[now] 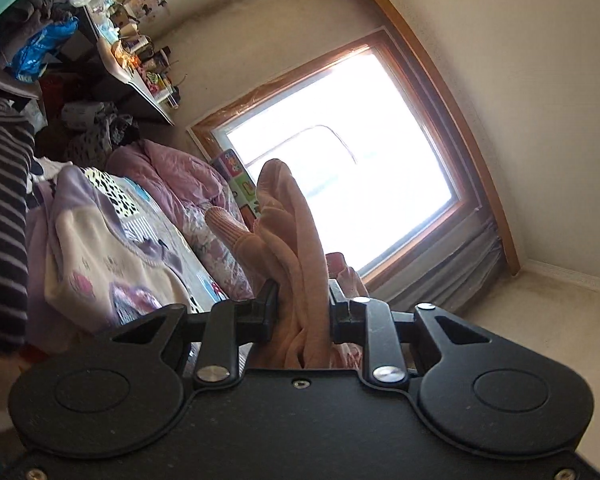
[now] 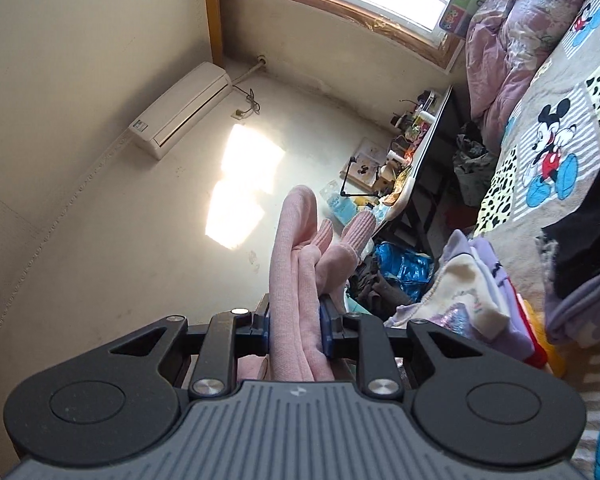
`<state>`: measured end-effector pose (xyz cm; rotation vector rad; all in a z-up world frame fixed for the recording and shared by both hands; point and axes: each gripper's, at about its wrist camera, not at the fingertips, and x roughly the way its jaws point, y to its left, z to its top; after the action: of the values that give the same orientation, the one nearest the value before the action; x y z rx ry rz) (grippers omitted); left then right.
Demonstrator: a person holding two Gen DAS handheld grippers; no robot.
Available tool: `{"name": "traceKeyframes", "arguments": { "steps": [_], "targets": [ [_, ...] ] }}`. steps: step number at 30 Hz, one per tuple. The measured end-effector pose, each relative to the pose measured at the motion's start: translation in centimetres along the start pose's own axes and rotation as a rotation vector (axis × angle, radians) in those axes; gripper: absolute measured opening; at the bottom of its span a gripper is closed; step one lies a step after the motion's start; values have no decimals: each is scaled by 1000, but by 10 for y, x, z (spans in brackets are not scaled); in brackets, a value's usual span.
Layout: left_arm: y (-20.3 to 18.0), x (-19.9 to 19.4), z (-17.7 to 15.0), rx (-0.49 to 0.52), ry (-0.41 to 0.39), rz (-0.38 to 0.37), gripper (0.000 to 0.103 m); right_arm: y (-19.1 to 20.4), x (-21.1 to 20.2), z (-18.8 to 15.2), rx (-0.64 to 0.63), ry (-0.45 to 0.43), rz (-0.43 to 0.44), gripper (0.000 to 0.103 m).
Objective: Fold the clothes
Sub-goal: 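Carry the sweatshirt with both tools off the bed toward the clothes stack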
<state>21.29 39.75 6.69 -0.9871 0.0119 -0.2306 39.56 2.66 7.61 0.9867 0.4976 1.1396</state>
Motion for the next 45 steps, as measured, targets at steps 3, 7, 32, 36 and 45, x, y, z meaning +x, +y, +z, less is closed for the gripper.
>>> {"name": "traceKeyframes", "arguments": {
  "steps": [3, 7, 32, 36, 45],
  "targets": [
    [13, 13, 19, 7, -16, 47, 22, -4, 36, 8, 3, 25, 11, 24],
    [29, 33, 32, 23, -24, 116, 22, -14, 74, 17, 3, 40, 15, 23],
    [20, 77, -21, 618, -3, 522, 14, -77, 111, 4, -290, -42, -305, 36],
    [15, 88, -34, 691, 57, 438, 15, -60, 111, -6, -476, -45, -355, 36],
    [51, 102, -51, 679, 178, 581, 27, -63, 155, -32, -590, 207, -490, 37]
  ]
}}
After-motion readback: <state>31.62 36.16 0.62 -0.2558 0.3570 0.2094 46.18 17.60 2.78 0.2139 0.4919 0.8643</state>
